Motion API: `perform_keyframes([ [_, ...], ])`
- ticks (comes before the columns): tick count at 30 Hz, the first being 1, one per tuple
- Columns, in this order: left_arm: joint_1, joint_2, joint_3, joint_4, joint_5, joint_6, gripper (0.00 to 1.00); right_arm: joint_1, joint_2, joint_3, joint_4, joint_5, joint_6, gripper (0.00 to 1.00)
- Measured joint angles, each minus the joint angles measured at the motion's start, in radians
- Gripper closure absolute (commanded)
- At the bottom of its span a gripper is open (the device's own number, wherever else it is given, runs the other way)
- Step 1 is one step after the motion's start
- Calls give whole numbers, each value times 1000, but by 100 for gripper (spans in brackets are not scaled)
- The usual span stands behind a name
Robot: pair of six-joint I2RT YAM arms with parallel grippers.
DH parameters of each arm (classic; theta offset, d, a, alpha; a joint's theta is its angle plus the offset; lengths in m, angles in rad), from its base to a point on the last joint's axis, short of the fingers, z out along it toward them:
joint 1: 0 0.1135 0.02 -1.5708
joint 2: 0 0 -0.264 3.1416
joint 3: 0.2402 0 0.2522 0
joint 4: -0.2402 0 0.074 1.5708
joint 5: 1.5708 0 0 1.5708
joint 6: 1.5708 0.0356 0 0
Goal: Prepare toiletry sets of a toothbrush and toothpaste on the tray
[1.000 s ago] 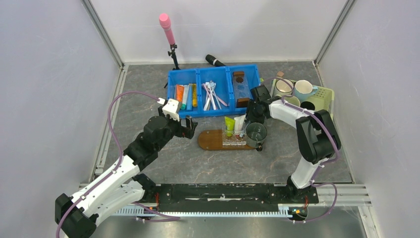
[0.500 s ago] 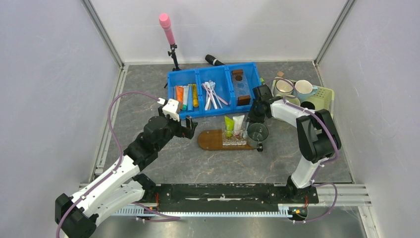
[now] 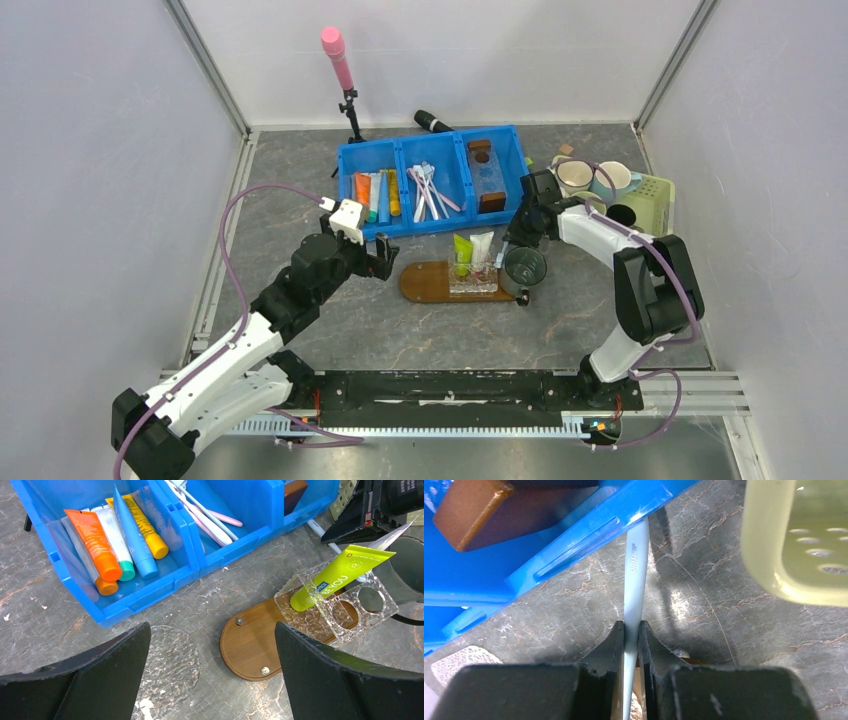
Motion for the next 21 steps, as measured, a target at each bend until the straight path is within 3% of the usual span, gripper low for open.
perform_keyframes([
  [21, 0, 0, 0, 1, -1, 2, 0, -6, -72, -3, -1, -29, 29, 100],
])
